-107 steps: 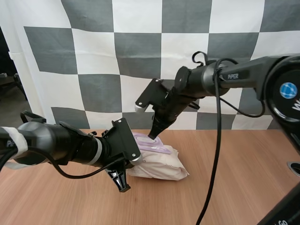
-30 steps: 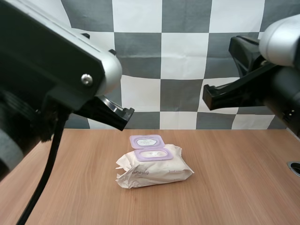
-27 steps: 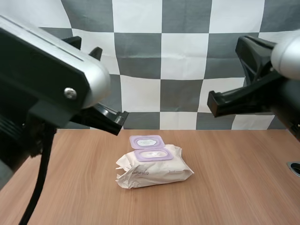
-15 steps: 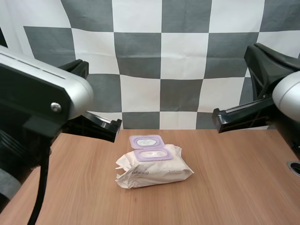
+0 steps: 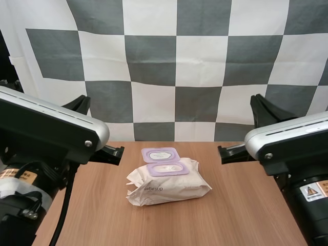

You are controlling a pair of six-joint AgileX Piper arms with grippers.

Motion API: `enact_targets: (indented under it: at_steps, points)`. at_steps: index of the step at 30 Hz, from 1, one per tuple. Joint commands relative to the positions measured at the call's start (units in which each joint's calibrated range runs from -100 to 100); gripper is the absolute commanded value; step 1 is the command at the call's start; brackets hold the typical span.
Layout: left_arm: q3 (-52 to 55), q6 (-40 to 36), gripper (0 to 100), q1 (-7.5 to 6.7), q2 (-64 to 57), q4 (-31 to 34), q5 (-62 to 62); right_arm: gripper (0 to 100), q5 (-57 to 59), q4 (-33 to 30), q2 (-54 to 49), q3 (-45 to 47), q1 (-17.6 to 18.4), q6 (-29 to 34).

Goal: Open the wet wipes lid

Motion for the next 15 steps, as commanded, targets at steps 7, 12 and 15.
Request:
enact_targets:
  at_steps: [7,12,15]
  points:
    - [2.1,-6.8,0,0.0,-0.4,4.6,2.6,0,11.9,3.6,0.0,0.7,0.0,2.5]
    - [11.0,-12.0,0,0.0,-0.4,4.6,-15.5,0,8.1,3.5,0.0,7.2,0.0,4.8]
    - [17.3,-13.3,0,0.0,-0.4,4.6,-19.6,0,1.4,3.8,0.0,11.9,0.0,8.0]
